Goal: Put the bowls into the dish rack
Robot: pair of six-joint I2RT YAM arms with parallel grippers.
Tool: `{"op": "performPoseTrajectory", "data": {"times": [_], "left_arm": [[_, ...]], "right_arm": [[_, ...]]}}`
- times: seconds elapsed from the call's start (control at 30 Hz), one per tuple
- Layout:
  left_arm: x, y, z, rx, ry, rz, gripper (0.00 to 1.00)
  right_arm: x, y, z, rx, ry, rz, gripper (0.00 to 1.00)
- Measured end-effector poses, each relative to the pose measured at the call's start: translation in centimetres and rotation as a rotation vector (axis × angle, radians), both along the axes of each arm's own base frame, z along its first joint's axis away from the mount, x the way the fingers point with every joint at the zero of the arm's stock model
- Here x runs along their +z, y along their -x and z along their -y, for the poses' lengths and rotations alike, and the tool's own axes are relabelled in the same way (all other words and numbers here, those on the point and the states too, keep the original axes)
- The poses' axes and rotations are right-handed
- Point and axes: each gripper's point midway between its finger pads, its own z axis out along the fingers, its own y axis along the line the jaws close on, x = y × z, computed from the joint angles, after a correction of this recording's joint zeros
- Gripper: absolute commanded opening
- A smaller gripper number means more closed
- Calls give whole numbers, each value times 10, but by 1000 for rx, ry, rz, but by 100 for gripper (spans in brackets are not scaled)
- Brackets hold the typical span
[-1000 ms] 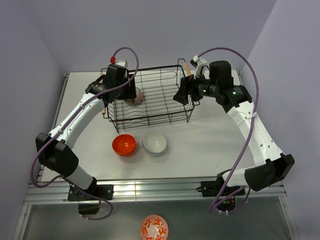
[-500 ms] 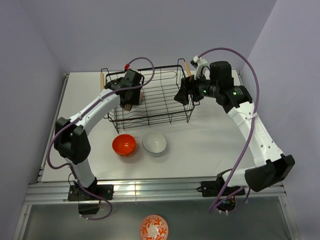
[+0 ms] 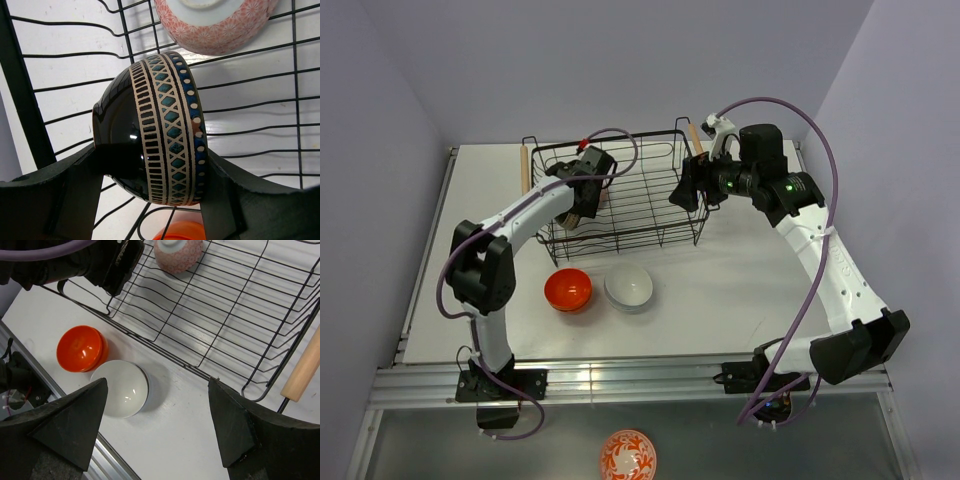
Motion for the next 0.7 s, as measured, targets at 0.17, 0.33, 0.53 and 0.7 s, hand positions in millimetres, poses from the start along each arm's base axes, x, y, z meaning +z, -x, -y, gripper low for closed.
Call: {"op": "performPoseTrajectory", "data": {"times": [0.17,0.33,0.53,0.7], "left_arm": [[-10,-3,-1,1,-40,-20,5],[-17,-3,-4,4,-67,-37,8],[-18,-3,-7,5,-92,-37,9],[-27,-3,-9,1,-131,-55,13]], "right_arm": [[0,0,0,0,1,0,88],[-3,1,0,0,4,-7,88],[-8,1,1,1,8,-16,88],[-8,1,1,1,8,-16,88]]}}
